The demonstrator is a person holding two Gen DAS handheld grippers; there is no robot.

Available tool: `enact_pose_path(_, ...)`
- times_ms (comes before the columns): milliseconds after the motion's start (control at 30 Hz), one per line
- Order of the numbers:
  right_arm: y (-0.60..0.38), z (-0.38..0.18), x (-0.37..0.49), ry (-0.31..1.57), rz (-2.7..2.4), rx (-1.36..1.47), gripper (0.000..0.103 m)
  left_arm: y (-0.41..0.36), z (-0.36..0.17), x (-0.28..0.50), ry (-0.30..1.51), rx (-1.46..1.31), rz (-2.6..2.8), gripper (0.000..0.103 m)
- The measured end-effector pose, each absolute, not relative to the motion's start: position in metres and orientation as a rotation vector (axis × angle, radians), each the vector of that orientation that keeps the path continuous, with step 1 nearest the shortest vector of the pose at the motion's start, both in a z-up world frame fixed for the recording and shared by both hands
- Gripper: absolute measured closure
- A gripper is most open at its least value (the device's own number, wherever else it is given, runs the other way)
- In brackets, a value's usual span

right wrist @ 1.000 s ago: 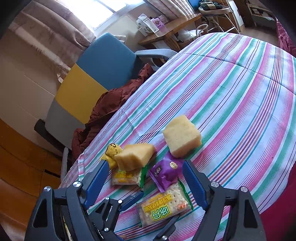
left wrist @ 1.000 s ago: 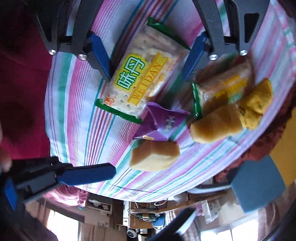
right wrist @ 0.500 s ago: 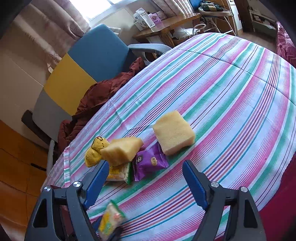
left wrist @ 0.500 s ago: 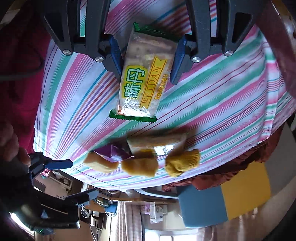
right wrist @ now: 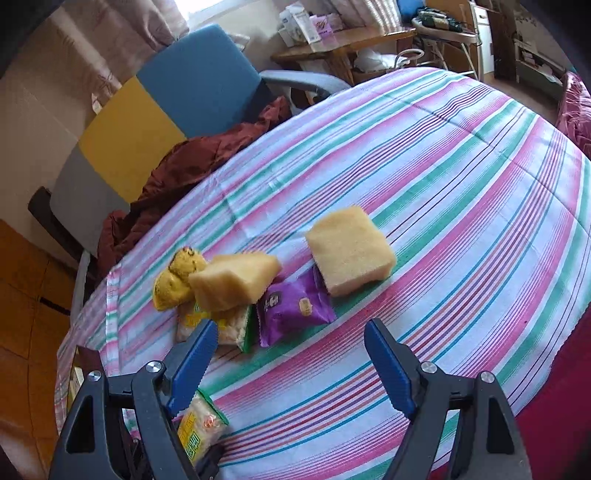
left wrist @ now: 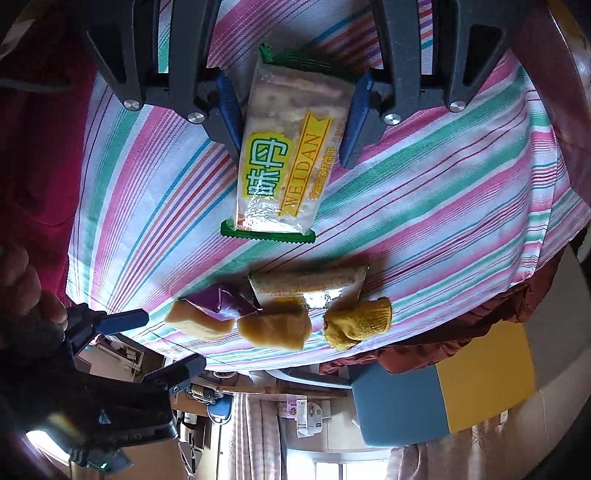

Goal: Organize objects
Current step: 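Grasp the WEIDAN cracker packet with the left gripper while the right grasps a yellow sponge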

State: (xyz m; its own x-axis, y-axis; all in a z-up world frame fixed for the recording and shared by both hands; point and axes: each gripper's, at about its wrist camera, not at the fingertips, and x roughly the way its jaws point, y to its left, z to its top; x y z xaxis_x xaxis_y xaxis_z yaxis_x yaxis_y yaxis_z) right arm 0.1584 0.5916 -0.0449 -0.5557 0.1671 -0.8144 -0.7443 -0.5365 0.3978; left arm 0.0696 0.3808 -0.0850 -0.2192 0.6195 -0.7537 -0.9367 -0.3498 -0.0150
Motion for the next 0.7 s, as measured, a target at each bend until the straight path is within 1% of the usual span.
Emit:
enact_pose_path(167, 0.58, -0.049, 0.125, 0.96, 2.151, -1.175, 0.02, 0.379, -0.085, 0.069, 0.541, -0.824, 1.785, 0.051)
enact_pose_path(367, 0.578, -0.04, 0.07, 0.828, 2.192, -1.257, 0.02, 0.378, -0.085, 0.067, 0.529, -0.826, 1.781, 0.051)
enact_pose_path(533, 0.594, -0.065, 0.035, 0.741, 2.125, -1.344, 0.022, 0.377, -0.085, 0.066, 0.515, -0.833, 1.775, 0.051)
enact_pose_path(567, 0.596, -0.074, 0.033, 0.762, 2.131, -1.361, 0.032, 0.377, -0.085, 0.065, 0.512, -0.834, 1.773, 0.051)
enact_pose_path(633, 0.594, -0.081, 0.037, 0.756, 2.153, -1.336, 0.036, 0.376, -0.085, 0.064, 0.505, -0.836, 1.77, 0.051)
enact_pose_path(700, 0.592, -0.075, 0.043, 0.747, 2.173, -1.308, 0.039, 0.376, -0.085, 0.064, 0.5, -0.838, 1.768, 0.051)
